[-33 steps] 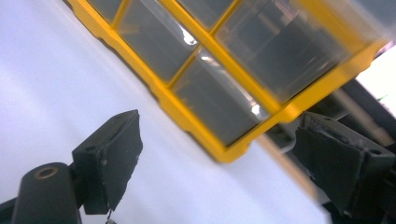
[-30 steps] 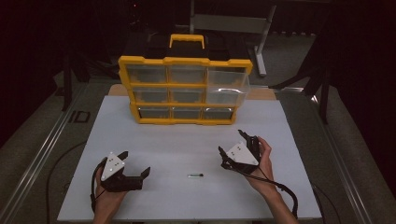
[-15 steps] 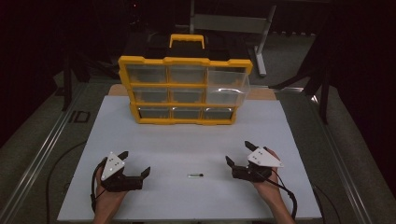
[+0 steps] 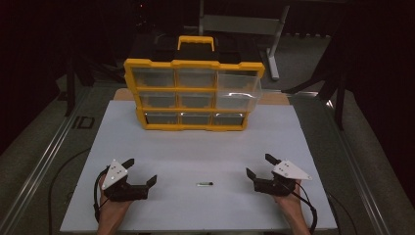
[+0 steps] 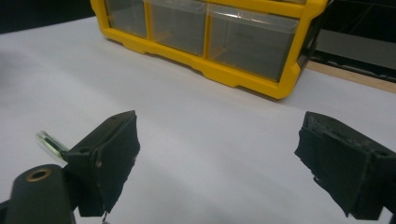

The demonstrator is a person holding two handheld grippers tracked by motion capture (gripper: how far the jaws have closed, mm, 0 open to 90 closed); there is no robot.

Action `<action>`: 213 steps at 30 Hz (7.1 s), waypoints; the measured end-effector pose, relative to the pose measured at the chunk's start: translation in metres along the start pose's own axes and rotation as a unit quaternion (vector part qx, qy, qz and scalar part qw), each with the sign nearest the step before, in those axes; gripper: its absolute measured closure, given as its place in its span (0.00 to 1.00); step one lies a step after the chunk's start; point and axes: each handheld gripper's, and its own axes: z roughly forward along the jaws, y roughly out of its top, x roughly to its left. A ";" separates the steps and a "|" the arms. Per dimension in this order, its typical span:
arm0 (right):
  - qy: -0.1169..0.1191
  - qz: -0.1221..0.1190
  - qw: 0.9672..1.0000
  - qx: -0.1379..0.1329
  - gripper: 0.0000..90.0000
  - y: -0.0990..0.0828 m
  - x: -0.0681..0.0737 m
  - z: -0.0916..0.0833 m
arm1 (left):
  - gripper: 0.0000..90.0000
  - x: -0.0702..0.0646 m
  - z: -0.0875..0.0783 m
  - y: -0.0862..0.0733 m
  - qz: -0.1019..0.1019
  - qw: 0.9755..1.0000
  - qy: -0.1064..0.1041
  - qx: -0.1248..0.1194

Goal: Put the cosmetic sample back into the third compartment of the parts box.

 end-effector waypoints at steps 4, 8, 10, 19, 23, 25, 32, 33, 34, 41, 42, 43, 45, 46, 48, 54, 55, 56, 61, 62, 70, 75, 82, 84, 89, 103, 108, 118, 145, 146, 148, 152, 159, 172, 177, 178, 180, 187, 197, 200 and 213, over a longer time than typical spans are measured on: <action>-0.003 0.000 1.000 0.001 0.14 -0.001 0.000 0.001 | 0.00 0.002 -0.005 0.012 -0.004 1.000 -0.020 -0.009; -0.009 -0.005 1.000 0.001 0.13 -0.001 0.001 0.000 | 0.00 0.001 -0.007 0.025 0.016 0.999 -0.032 -0.001; -0.016 -0.007 1.000 -0.001 0.13 -0.001 0.001 -0.001 | 0.00 0.000 -0.007 0.031 0.026 0.999 -0.035 0.003; -0.023 -0.002 1.000 0.000 0.13 -0.002 -0.003 -0.003 | 0.00 -0.010 0.008 0.055 0.074 0.994 -0.078 0.035; -0.025 -0.003 1.000 -0.003 0.13 -0.002 -0.003 -0.003 | 0.00 -0.016 0.017 0.065 0.093 0.991 -0.088 0.041; -0.025 -0.005 1.000 -0.003 0.13 -0.001 -0.003 -0.003 | 0.00 -0.019 0.021 0.071 0.103 0.989 -0.091 0.046; -0.025 -0.004 1.000 -0.008 0.13 -0.001 -0.004 -0.006 | 0.00 -0.026 0.034 0.082 0.123 0.985 -0.104 0.065; -0.026 -0.003 1.000 -0.009 0.13 0.000 -0.004 -0.006 | 0.00 -0.028 0.038 0.085 0.127 0.984 -0.106 0.072; -0.027 -0.002 1.000 -0.010 0.13 0.000 -0.005 -0.006 | 0.00 -0.029 0.041 0.086 0.130 0.983 -0.106 0.077; -0.027 -0.001 1.000 -0.009 0.13 0.000 -0.005 -0.005 | 0.00 -0.035 0.057 0.090 0.150 0.975 -0.114 0.118; -0.028 -0.001 1.000 -0.010 0.13 0.000 -0.005 -0.005 | 0.00 -0.036 0.058 0.091 0.154 0.974 -0.116 0.123; -0.028 -0.002 1.000 -0.010 0.13 0.000 -0.005 -0.006 | 0.00 -0.037 0.060 0.091 0.156 0.972 -0.117 0.129; -0.028 -0.002 1.000 -0.010 0.13 0.000 -0.005 -0.006 | 0.00 -0.038 0.064 0.093 0.160 0.970 -0.120 0.138; -0.029 -0.002 1.000 -0.010 0.13 0.000 -0.005 -0.006 | 0.00 -0.039 0.065 0.094 0.161 0.969 -0.124 0.141; -0.029 -0.004 1.000 -0.011 0.13 0.000 -0.006 -0.006 | 0.00 -0.041 0.069 0.096 0.167 0.967 -0.125 0.149; -0.029 -0.003 1.000 -0.011 0.13 0.000 -0.005 -0.007 | 0.00 -0.046 0.079 0.101 0.182 0.961 -0.130 0.165; -0.028 -0.003 1.000 -0.011 0.13 0.000 -0.005 -0.007 | 0.00 -0.047 0.082 0.102 0.185 0.959 -0.132 0.168; -0.029 -0.002 1.000 -0.011 0.13 0.000 -0.005 -0.007 | 0.00 -0.048 0.084 0.102 0.186 0.959 -0.133 0.170; -0.033 -0.001 0.999 -0.015 0.12 0.001 -0.006 -0.008 | 0.00 -0.051 0.093 0.104 0.191 0.954 -0.140 0.186; -0.035 -0.001 0.999 -0.014 0.12 0.001 -0.006 -0.008 | 0.00 -0.051 0.095 0.104 0.192 0.953 -0.142 0.187; -0.041 -0.001 0.999 -0.012 0.12 0.001 -0.008 -0.009 | 0.00 -0.053 0.105 0.104 0.201 0.944 -0.152 0.212; -0.041 -0.001 0.999 -0.011 0.12 0.001 -0.008 -0.008 | 0.00 -0.054 0.112 0.105 0.207 0.939 -0.158 0.225; -0.041 -0.001 0.999 -0.010 0.12 0.001 -0.008 -0.008 | 0.01 -0.058 0.119 0.103 0.214 0.932 -0.170 0.240; -0.041 -0.001 0.999 -0.009 0.12 0.001 -0.008 -0.008 | 0.02 -0.059 0.122 0.103 0.216 0.930 -0.169 0.244; -0.042 -0.001 0.999 -0.008 0.12 0.001 -0.008 -0.008 | 0.04 -0.063 0.128 0.101 0.221 0.924 -0.176 0.256; -0.041 0.000 0.999 -0.008 0.12 0.001 -0.009 -0.009 | 0.11 -0.074 0.141 0.098 0.239 0.913 -0.184 0.274; -0.039 0.002 0.999 -0.008 0.12 0.002 -0.009 -0.009 | 0.13 -0.076 0.145 0.095 0.237 0.912 -0.188 0.276; -0.040 0.004 0.999 -0.009 0.12 0.002 -0.010 -0.009 | 0.15 -0.084 0.153 0.089 0.242 0.906 -0.202 0.282; -0.048 0.006 0.999 -0.006 0.12 0.001 -0.014 -0.012 | 0.48 -0.101 0.165 0.060 0.260 0.875 -0.252 0.322; -0.049 0.006 0.999 -0.006 0.12 0.001 -0.015 -0.012 | 0.50 -0.102 0.165 0.058 0.263 0.873 -0.251 0.324; -0.050 0.008 0.999 -0.006 0.12 0.001 -0.015 -0.013 | 0.56 -0.102 0.165 0.056 0.265 0.871 -0.254 0.327; -0.050 0.008 0.999 -0.006 0.12 0.001 -0.015 -0.013 | 0.67 -0.101 0.164 0.055 0.268 0.871 -0.251 0.326; -0.051 0.007 0.999 -0.006 0.12 0.001 -0.015 -0.013 | 0.84 -0.102 0.164 0.055 0.269 0.869 -0.257 0.327; -0.055 0.008 0.998 -0.009 0.14 0.001 -0.016 -0.015 | 0.91 -0.097 0.164 0.062 0.255 0.877 -0.247 0.323; -0.055 0.007 0.998 -0.010 0.14 0.001 -0.016 -0.015 | 0.91 -0.094 0.161 0.066 0.255 0.878 -0.246 0.321; -0.055 0.006 0.998 -0.010 0.14 0.001 -0.016 -0.015 | 0.91 -0.094 0.160 0.067 0.255 0.879 -0.245 0.319; -0.054 0.006 0.999 -0.009 0.14 0.001 -0.015 -0.014 | 0.91 -0.093 0.157 0.069 0.255 0.880 -0.241 0.319; -0.052 0.005 0.999 -0.011 0.14 0.001 -0.015 -0.015 | 0.91 -0.086 0.151 0.076 0.252 0.885 -0.233 0.315; -0.052 0.005 0.999 -0.012 0.14 0.001 -0.015 -0.016 | 0.91 -0.084 0.147 0.084 0.252 0.888 -0.229 0.308; -0.052 0.003 0.999 -0.012 0.14 0.001 -0.015 -0.016 | 0.91 -0.084 0.147 0.086 0.252 0.889 -0.227 0.307; -0.050 0.008 0.999 -0.014 0.14 0.001 -0.015 -0.017 | 0.91 -0.077 0.140 0.100 0.247 0.896 -0.218 0.296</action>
